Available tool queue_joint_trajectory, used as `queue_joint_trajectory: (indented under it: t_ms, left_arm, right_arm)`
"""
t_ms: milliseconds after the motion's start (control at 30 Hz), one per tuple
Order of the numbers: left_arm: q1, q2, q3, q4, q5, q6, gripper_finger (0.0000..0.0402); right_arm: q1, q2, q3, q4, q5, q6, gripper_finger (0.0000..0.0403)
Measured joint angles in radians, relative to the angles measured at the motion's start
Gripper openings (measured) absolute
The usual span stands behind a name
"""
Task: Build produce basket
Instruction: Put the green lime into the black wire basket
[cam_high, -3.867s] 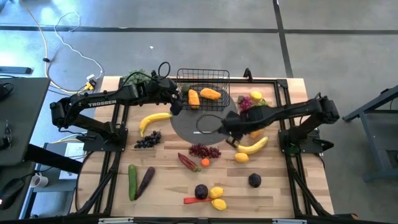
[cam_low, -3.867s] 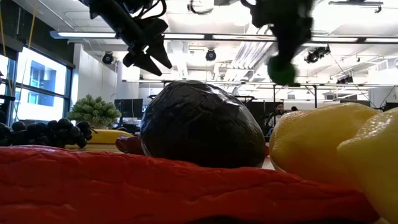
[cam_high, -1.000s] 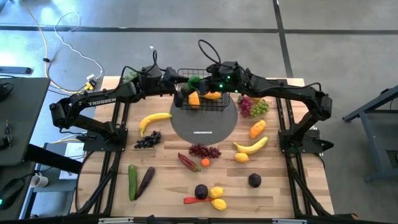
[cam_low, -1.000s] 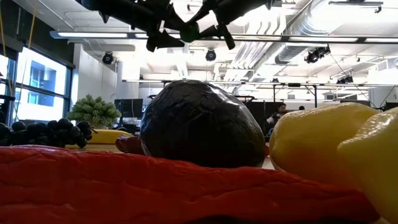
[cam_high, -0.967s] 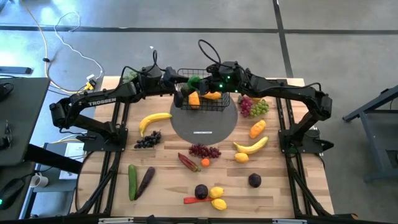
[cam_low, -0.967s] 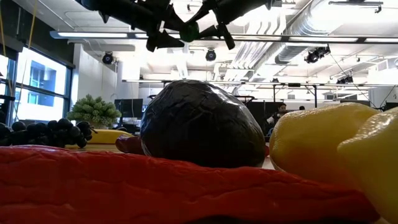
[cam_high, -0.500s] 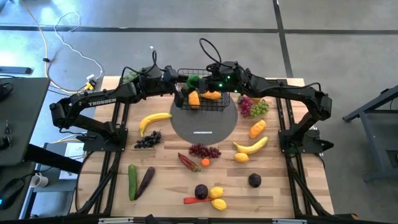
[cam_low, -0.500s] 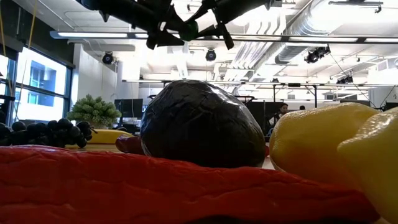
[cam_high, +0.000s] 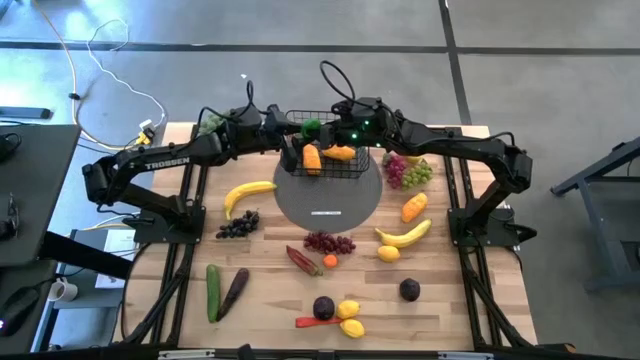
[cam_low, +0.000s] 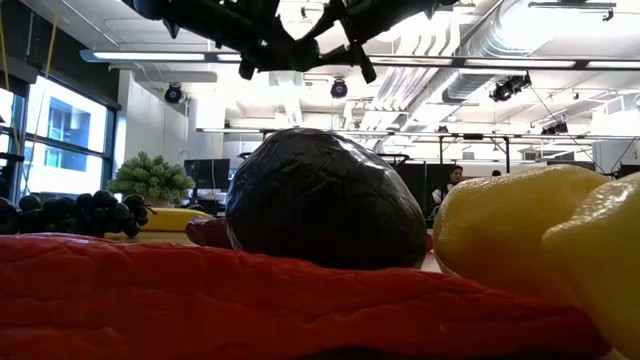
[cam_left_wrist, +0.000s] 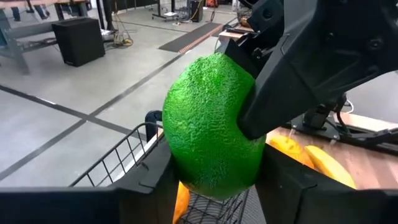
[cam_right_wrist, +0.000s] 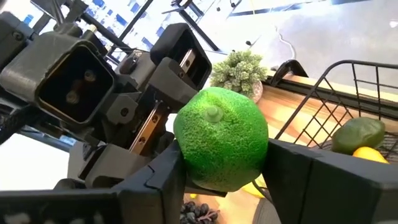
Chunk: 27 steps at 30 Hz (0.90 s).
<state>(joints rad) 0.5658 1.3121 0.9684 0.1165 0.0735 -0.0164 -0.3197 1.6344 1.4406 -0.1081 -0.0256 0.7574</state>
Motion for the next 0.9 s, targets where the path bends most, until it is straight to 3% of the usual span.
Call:
queue_joint_trajectory:
  t_ms: [200,400,900]
  left_arm:
    - [-0.009,0.001,0.000,-0.015,-0.033,0.067,0.0158]
    - [-0.008,0.002,0.000,-0.091,-0.162,0.131,0.0153]
    - [0.114,0.065,0.000,-0.182,-0.216,0.216,0.0153]
  right_arm:
    - [-0.006,0.000,0.000,-0.022,0.024,-0.015,0.0207]
    - [-0.050,-0.002,0.000,-0.062,0.018,-0.015,0.0259]
    - [-0.106,-0.003,0.000,-0.082,0.027,-0.059,0.0268]
